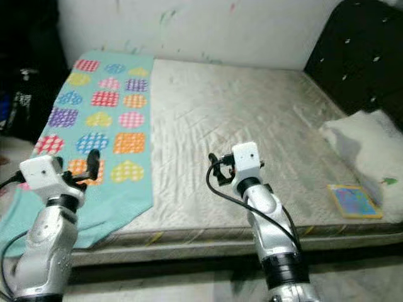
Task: Clean up the room
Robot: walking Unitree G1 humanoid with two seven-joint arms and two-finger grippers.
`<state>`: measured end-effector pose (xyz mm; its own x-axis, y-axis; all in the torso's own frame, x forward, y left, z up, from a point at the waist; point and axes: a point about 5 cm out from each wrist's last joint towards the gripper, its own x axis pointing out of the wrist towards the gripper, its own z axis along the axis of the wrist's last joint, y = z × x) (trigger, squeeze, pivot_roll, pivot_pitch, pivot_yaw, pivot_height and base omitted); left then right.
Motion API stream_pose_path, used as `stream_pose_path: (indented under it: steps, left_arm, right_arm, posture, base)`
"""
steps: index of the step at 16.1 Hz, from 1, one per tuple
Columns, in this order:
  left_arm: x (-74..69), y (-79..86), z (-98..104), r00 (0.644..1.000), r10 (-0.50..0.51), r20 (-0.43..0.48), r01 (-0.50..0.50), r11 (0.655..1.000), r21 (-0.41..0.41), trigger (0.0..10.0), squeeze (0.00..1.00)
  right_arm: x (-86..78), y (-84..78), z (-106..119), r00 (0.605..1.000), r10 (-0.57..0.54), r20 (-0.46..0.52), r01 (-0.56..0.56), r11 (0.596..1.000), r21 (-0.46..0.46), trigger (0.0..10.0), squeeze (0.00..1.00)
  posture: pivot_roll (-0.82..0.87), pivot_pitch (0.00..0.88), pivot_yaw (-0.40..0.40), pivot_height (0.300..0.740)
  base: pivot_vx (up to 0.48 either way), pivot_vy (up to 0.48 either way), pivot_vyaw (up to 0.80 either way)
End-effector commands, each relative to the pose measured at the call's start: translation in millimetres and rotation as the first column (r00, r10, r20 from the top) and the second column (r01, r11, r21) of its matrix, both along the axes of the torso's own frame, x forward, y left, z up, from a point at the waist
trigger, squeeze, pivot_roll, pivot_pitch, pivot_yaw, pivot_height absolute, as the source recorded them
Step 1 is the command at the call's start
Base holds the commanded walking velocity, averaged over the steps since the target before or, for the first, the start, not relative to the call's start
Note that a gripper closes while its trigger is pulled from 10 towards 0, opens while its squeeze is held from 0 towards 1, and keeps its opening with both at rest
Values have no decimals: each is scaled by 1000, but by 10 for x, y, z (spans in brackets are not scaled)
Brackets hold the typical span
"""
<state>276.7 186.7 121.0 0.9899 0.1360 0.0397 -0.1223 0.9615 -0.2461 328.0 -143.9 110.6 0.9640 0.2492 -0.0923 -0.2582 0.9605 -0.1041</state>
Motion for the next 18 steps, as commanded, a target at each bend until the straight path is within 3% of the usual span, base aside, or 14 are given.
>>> stream_pose_path:
  steps: [1, 15, 18]
  left_arm:
    - [2, -47, 31, 999, -35, 16, 35, 999, -2, 10000, 0]
    - [14, -42, 36, 998, -55, 17, 55, 998, 2, 10000, 0]
    - [23, -29, 8, 1000, -22, -4, 22, 1000, 1, 10000, 0]
  right_arm:
    - [3, -69, 6, 1000, -20, 4, 20, 1000, -10, 10000, 0]
    - [2, -59, -13, 1000, -18, 6, 18, 1000, -15, 10000, 0]
    - [2, -62, -14, 1000, -19, 7, 19, 1000, -16, 10000, 0]
  posture:
    - [46, 18, -104, 740]
    - [50, 16, -101, 740]
    - [50, 16, -101, 740]
  base:
    - [0, 0, 0]
    - [284, 0, 0]
    - [101, 0, 0]
